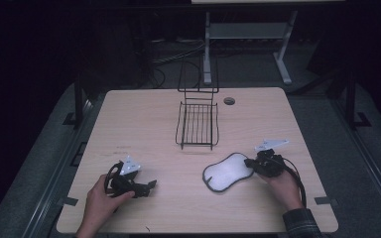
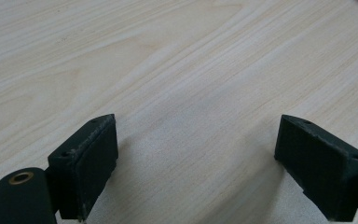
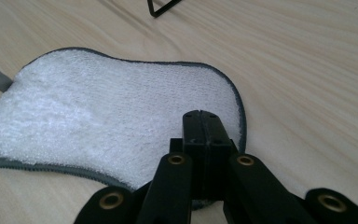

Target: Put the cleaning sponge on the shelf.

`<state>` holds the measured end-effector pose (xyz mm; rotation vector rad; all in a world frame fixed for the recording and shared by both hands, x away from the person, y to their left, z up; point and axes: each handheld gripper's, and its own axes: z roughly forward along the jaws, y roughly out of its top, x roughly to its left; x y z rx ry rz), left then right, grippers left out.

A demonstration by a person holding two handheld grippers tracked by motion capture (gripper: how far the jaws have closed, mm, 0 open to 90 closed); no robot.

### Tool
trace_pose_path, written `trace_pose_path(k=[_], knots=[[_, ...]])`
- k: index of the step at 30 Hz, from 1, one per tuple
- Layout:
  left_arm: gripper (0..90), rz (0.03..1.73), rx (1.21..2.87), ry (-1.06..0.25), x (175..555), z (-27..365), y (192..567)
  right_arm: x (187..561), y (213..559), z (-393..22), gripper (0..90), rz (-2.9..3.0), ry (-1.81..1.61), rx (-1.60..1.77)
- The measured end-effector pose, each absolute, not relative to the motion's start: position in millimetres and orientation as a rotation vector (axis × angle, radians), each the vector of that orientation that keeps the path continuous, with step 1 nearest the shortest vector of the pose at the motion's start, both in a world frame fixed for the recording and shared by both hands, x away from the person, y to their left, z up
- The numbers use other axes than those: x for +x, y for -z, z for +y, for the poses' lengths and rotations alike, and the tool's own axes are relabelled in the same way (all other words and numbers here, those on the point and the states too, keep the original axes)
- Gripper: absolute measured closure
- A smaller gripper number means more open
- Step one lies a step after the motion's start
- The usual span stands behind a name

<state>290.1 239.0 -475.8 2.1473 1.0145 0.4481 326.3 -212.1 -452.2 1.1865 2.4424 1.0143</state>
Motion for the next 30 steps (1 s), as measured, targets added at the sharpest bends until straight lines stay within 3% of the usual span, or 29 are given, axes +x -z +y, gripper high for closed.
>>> trace_pose_path(k=[30], knots=[[12.5, 1.015, 2.147, -0.449, 290.0, 238.9, 475.8, 267.9, 451.0, -218.3, 89.8, 2.502, -1.034, 1.166]])
